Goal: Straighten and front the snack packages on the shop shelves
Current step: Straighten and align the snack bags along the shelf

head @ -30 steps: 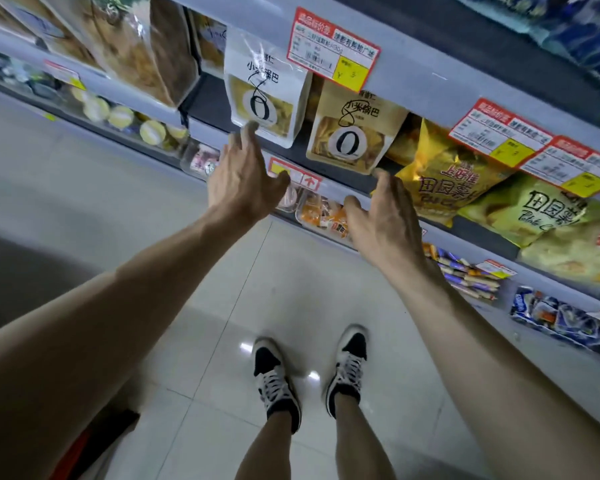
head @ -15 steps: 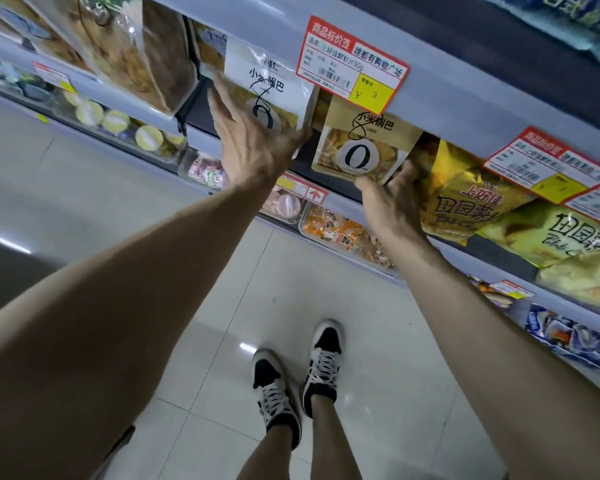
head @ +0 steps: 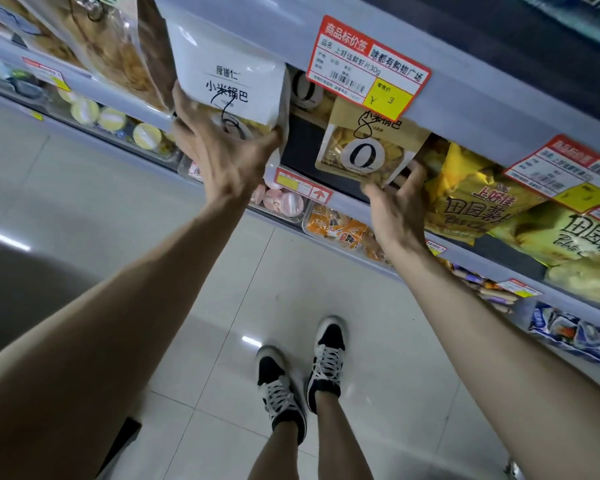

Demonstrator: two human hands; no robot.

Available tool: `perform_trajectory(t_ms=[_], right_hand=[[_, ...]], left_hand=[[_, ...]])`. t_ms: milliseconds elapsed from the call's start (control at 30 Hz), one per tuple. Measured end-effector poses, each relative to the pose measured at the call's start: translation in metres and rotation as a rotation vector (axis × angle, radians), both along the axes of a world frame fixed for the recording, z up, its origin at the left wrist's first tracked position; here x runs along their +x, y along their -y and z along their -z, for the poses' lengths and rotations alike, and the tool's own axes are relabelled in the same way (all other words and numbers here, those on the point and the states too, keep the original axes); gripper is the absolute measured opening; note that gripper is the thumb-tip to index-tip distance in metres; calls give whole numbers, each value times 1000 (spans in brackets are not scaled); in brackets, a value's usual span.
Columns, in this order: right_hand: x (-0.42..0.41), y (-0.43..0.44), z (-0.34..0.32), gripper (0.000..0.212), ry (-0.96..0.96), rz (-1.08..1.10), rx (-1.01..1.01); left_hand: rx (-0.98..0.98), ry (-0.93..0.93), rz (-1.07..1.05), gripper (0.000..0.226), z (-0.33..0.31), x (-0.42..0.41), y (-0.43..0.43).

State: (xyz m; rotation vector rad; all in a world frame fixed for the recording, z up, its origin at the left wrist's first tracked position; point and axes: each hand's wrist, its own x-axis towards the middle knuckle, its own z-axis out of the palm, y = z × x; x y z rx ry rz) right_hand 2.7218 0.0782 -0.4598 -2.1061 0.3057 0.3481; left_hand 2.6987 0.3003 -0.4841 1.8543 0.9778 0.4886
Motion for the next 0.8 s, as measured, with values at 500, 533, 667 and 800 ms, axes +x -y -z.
perform_trajectory(t_ms=[500, 533, 667, 800], right_hand=[[29, -23, 27, 93, 29, 188, 123], [27, -21, 29, 85, 16, 165, 129], [28, -14, 31, 69, -11, 138, 152], [32, -19, 34, 70, 10, 47, 137]], left_hand=[[-11, 20, -5, 130, -3, -45, -22], [-12, 15, -7, 129, -5, -47, -21], [12, 28, -16, 131, -14, -53, -18], [33, 41, -21, 132, -20, -66, -19]])
